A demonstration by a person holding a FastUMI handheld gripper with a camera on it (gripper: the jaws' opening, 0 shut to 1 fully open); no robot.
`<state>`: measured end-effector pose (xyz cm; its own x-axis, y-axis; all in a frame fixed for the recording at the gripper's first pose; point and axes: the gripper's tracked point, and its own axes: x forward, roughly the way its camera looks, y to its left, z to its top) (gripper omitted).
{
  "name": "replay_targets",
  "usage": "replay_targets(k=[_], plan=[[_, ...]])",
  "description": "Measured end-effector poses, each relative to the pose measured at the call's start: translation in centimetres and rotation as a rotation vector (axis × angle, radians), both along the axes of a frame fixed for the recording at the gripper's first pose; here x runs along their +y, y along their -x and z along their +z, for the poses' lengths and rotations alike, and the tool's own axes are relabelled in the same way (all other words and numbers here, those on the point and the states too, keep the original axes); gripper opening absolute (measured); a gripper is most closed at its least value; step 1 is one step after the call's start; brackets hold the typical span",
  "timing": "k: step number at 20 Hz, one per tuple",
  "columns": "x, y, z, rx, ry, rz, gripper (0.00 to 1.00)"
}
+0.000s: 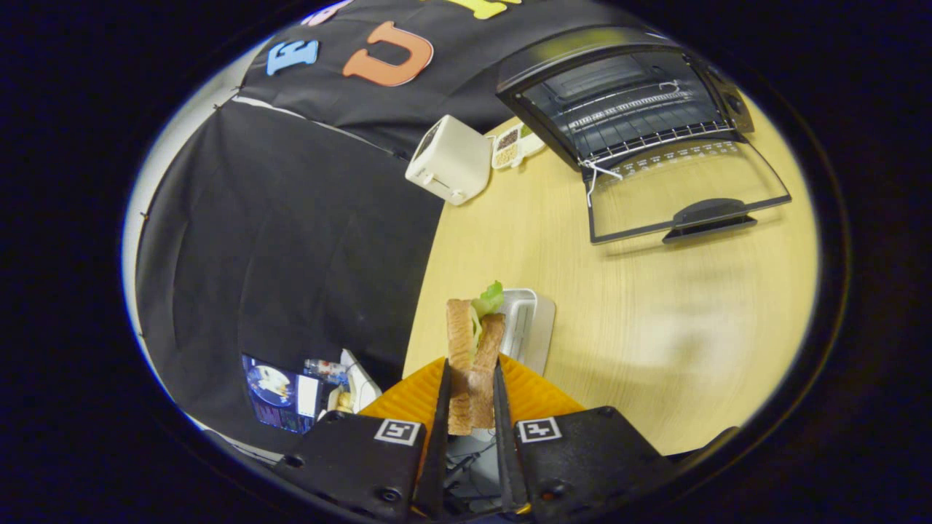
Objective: Open the toaster oven, put the food inside, and close the toaster oven door.
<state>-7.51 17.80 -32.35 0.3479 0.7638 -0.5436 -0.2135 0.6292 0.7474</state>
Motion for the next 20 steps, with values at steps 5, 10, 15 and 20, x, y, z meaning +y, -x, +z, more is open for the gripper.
replay_targets(k=[5,10,15,20], plan=[[-3.6,-3.3,2.9,-0.042,-0.081,-0.100,0.35],[-8.9,-8.0,4.8,-0.049,-0.233,-0.250,0.35],[-14.3,-12.6,5.8,-0.089,-0.400,-0.396,0.35],[-16.9,-17.8,2.4,-0.040,-0.418,-0.541,0.35]])
